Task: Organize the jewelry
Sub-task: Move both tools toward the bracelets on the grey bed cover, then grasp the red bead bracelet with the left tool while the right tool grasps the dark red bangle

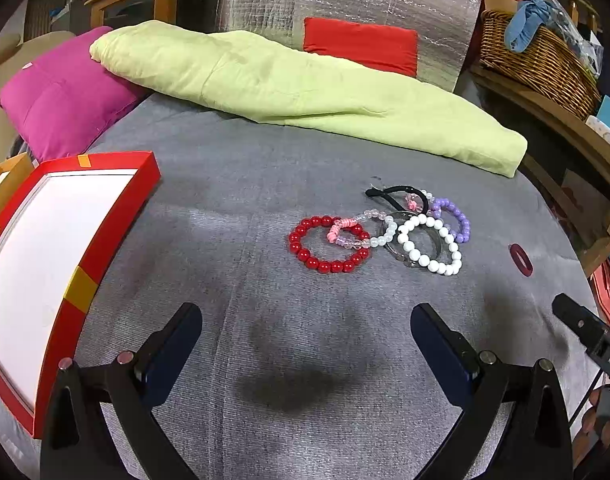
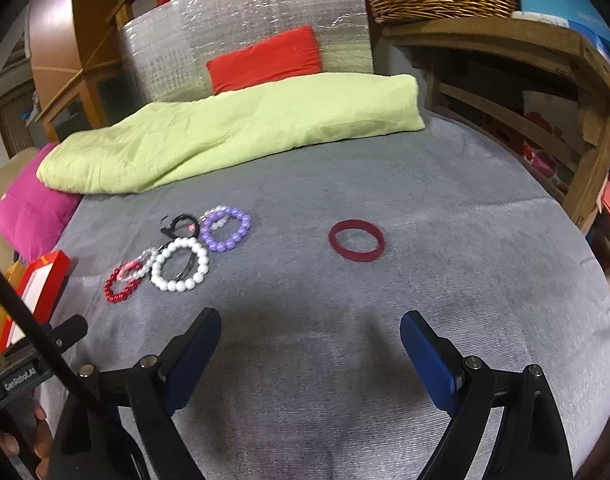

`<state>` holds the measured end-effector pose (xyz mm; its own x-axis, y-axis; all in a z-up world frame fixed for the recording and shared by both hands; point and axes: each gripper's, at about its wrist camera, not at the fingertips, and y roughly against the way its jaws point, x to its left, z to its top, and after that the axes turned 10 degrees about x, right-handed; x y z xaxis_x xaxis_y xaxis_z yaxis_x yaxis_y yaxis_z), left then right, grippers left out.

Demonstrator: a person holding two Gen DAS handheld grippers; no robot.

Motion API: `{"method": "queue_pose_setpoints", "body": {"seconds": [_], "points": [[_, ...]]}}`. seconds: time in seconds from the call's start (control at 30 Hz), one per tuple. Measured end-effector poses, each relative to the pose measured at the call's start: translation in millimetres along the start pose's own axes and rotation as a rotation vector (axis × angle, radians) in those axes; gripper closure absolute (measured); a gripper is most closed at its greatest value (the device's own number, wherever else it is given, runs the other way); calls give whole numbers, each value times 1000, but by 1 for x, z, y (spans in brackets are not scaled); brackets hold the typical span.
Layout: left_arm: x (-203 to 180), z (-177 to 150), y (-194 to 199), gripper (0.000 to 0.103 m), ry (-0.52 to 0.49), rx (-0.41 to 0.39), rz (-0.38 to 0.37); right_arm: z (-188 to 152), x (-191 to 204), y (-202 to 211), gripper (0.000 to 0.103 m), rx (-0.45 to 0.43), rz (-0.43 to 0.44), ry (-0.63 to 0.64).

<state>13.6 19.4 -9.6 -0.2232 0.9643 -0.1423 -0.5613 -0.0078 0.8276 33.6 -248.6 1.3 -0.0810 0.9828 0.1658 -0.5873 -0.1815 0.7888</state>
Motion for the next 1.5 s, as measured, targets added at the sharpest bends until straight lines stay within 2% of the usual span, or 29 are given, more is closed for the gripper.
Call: {"method": "queue_pose_setpoints", "body": {"seconds": [0.17,0.5,0.67,0.73,0.8,0.9,1.13,1.2,1.27,1.4,1.47,1.5], "points": [[7,3,-3,0,25,9,15,2,-10,-5,22,26,18,-51],[25,14,-10,0,78,21,26,2,-10,-5,22,31,27,-57],[26,30,-21,0,72,33,36,2,-11,-5,22,36,31,-61],[26,34,-29,5,72,61,45,2,-11,-5,22,35,32,-63],[25,38,-37,15,73,86,48,2,-11,-5,22,34,33,-66],[23,43,-48,16,79,113,53,3,-11,-5,22,32,32,-62],[17,57,-59,17,54,106,87,21,-24,-9,22,25,14,-96],[17,56,-64,32,56,131,85,33,-31,-14,22,20,-8,-108],[15,55,-68,39,48,156,74,46,-39,-22,23,32,-19,-124],[12,55,-68,43,23,147,94,69,-45,-53,34,100,-79,-100],[9,54,-68,45,15,147,96,74,-50,-74,45,159,-105,-101],[8,54,-68,45,9,147,103,75,-51,-82,47,186,-102,-104]]}}
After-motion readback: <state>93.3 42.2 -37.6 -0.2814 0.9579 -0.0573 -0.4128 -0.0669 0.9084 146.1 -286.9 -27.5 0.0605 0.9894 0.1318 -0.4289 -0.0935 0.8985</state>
